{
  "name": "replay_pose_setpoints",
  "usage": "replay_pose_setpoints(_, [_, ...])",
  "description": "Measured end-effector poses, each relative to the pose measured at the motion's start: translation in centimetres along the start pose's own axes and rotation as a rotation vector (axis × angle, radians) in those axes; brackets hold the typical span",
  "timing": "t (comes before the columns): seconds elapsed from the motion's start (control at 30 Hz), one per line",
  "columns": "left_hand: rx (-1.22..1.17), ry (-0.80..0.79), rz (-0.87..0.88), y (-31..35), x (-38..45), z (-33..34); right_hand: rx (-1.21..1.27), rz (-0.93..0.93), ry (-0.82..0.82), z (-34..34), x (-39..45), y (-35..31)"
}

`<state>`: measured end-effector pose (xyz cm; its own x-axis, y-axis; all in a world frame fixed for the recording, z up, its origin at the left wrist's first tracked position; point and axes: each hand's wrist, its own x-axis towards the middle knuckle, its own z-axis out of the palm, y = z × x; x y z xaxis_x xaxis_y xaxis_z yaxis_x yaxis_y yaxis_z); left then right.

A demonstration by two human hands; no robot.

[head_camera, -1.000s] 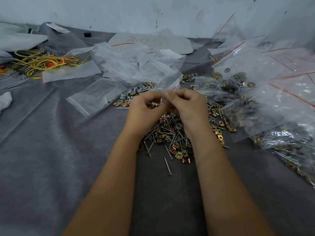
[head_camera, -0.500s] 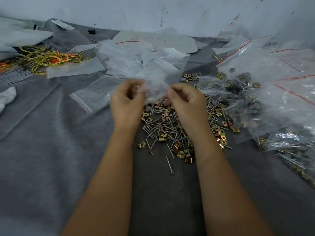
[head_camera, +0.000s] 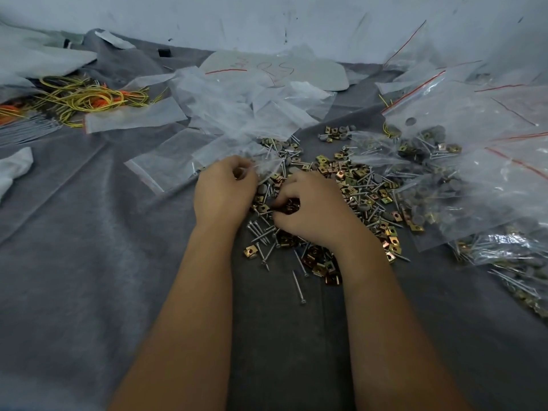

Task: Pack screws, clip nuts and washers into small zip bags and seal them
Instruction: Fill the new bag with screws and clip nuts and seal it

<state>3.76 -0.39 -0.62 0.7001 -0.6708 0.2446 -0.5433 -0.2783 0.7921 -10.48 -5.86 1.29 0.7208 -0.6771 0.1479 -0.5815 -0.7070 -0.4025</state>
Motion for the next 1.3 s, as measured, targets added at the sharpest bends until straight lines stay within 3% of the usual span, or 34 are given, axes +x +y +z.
replay_pose_setpoints(0.23, [-0.113,0.116,-0.001,-0.1,0.2,-0.1,0.001,0.013,-0.055,0.2,0.1,-0.4])
replay_pose_setpoints(0.4, [0.035,0.053,0.075,0.0,-0.3,0.4,0.281,0.046,0.245,0.5,-0.1,-0.2])
replay_pose_setpoints(0.57, [0.064,-0.036,0.147,0.3,-0.8,0.4,0.180,0.036,0.473,0.5,0.1,0.0])
replay_pose_setpoints(0.73, [-0.014,-0.091,0.149,0.7,-1.1,0.1,0.112,-0.036,0.454,1.1,0.3,0.0])
replay_pose_setpoints(0.9, [-0.088,-0.123,0.141,1.1,-1.3,0.1,0.291,-0.031,0.559,1.0,0.3,-0.4])
replay_pose_setpoints(1.03, [-0.225,-0.123,0.140,1.1,-1.4,0.1,0.347,-0.018,0.518,1.1,0.2,-0.4])
replay_pose_setpoints(1.3, [-0.422,0.003,0.095,1.5,-1.2,-0.2,0.445,0.035,0.585,1.2,0.5,-0.7])
